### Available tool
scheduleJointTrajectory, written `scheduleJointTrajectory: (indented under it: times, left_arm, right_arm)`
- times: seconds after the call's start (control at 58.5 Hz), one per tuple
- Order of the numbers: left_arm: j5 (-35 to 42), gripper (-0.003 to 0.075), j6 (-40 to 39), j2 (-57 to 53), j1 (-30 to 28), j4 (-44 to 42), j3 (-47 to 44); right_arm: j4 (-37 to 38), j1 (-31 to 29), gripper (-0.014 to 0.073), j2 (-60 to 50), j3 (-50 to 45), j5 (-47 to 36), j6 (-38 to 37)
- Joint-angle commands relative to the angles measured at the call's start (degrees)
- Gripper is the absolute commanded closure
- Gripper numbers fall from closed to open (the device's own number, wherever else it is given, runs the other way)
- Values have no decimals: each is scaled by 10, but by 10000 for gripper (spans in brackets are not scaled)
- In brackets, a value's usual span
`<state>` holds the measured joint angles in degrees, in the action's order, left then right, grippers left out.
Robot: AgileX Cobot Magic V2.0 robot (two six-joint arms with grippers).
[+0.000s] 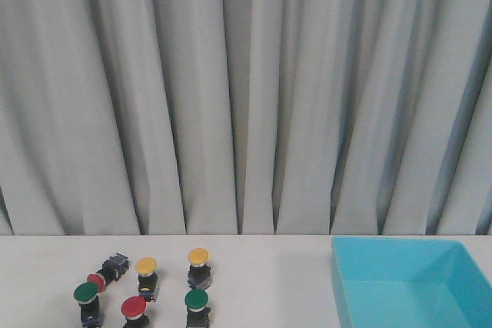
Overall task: Pick red and yellow buttons and place in box
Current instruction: 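Move the left gripper above the red-capped button switch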
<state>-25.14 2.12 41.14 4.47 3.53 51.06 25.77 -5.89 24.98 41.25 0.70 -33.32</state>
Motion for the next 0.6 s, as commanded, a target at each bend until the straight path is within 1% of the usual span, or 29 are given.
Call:
scheduleJointTrajectory:
  times: [0.0, 0.085, 0.188, 0.274, 0.376, 0.41, 0.479, 0.581]
  left_arm:
    - [54, 263, 18, 25, -1, 30, 23]
    - [11, 266, 62, 64, -1, 57, 51]
    - [-64, 266, 120, 130, -1, 103, 115]
    - [-105, 266, 153, 188, -1, 137, 173]
    - [-128, 266, 163, 257, -1, 140, 227]
    - [-137, 266, 165, 281, -1, 140, 242]
    - [-157, 269, 168, 326, 3, 141, 267]
    - [-176, 269, 173, 391, 19, 140, 287]
  right_arm:
    - [-1, -3, 41, 9, 19, -22, 3]
    - [-1, 0, 43, 18, 34, 10, 14]
    - [-13, 33, 43, 47, 82, 96, 56]
    - [-61, 88, 43, 87, 128, 178, 134]
    - [-151, 161, 43, 142, 176, 291, 249]
    - [-173, 183, 43, 159, 182, 315, 282]
    - [-203, 216, 43, 186, 183, 341, 324]
    - [-212, 241, 43, 218, 183, 359, 345]
